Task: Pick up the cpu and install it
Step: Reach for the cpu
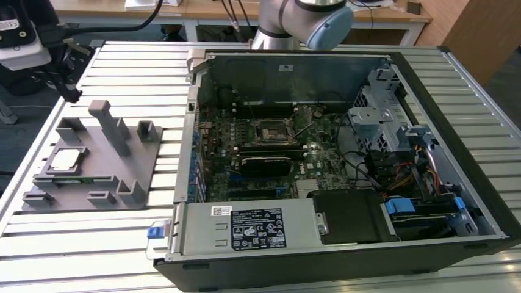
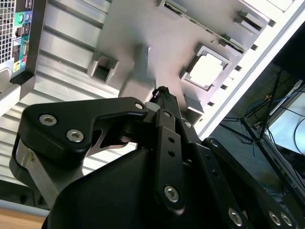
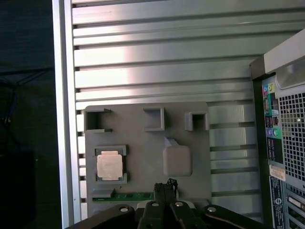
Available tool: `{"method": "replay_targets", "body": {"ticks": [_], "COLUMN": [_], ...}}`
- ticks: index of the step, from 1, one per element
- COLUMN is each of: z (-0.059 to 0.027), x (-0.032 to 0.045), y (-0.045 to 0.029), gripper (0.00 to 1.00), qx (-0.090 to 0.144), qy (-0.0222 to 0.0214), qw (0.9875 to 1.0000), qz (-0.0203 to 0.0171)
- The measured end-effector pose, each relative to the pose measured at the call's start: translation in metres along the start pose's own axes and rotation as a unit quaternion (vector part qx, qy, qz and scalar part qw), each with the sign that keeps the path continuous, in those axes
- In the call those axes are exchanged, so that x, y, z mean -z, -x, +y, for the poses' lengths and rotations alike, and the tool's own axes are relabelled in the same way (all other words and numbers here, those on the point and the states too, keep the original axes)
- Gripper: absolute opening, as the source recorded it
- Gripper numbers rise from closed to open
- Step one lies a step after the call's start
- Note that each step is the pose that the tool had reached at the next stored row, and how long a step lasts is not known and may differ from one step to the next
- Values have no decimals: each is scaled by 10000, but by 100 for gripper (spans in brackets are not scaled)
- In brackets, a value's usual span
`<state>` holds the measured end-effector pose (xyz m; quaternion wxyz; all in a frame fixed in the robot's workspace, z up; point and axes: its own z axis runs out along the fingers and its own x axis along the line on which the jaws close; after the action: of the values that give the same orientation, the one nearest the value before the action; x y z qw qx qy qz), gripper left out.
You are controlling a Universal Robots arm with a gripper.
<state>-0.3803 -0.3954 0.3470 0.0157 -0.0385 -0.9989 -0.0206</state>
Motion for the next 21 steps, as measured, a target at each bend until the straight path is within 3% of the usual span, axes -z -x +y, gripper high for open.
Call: {"method": "replay_targets", "body": {"ticks": [21], "z": [-54], "x": [-123], "y": [-643], "gripper": [11], "qx": [0], "qy": [-1], "qw": [10000], "qz": [6]}}
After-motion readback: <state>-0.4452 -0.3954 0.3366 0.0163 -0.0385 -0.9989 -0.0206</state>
